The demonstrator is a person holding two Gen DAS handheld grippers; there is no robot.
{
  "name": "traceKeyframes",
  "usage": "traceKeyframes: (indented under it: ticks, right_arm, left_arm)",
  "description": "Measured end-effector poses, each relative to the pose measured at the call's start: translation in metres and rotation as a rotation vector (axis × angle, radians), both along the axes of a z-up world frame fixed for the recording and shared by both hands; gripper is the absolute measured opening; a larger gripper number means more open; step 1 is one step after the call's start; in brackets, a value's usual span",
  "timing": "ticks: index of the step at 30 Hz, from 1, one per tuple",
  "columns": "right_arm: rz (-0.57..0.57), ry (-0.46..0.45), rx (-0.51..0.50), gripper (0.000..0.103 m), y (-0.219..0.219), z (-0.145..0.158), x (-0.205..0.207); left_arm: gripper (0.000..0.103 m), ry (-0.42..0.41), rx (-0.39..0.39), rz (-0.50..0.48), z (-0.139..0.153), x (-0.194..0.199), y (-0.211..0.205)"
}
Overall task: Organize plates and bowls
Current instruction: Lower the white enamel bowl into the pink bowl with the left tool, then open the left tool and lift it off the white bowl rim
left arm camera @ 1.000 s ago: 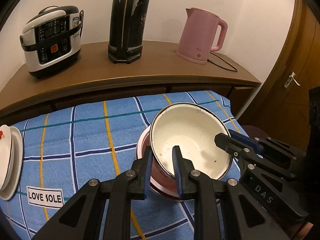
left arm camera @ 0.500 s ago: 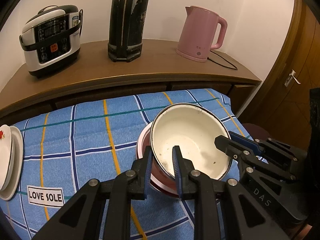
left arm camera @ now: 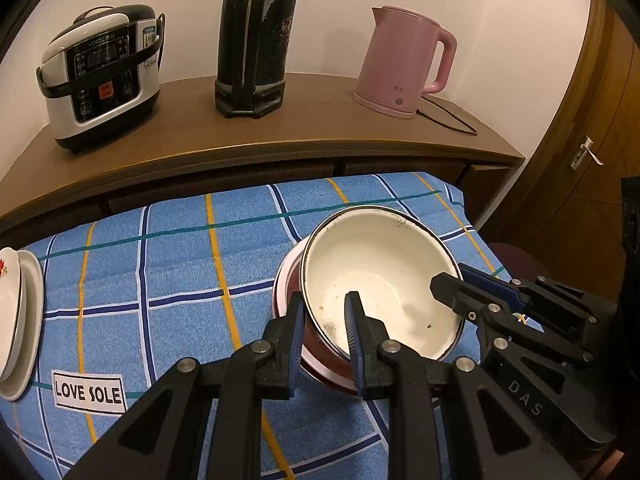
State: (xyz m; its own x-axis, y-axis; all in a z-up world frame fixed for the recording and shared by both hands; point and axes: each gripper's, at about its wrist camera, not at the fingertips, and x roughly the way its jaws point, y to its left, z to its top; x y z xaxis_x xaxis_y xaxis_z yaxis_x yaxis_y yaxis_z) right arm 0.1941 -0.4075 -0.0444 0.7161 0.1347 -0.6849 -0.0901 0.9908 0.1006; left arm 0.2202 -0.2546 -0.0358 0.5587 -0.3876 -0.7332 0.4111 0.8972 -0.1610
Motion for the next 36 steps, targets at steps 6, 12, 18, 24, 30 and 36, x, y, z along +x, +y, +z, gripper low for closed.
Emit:
traceKeyframes:
  ticks: [6,12,18,24,30,36]
  right_arm:
    - [0.000,0.007,0.001,0.017,0.0019,-0.0023,0.0002]
    - [0.003,0.013,-0.001,0.017,0.0036,-0.0037,-0.0001]
    - [0.007,0.017,0.003,0.017,0.0037,-0.0049,0.0000]
    - [0.006,0.016,-0.001,0.017,0.0045,-0.0057,-0.0005]
    - [0.006,0.016,0.000,0.017,0.0039,-0.0056,-0.0002]
    - [0.003,0.014,-0.001,0.017,0.0031,-0.0063,0.0004]
  left_arm:
    - [0.022,0.000,0.001,-0.001,-0.0007,0.0014,0.0000]
    - [0.022,0.003,-0.002,-0.001,-0.0015,0.0026,0.0012]
    - [0.022,0.006,-0.007,-0.004,-0.0037,0.0043,0.0017]
    - [0.022,0.006,-0.010,-0.007,-0.0044,0.0042,0.0010]
    - [0.022,0.006,-0.011,-0.008,-0.0045,0.0042,0.0011]
    - [0.022,0.003,-0.013,-0.009,-0.0050,0.0037,0.0003]
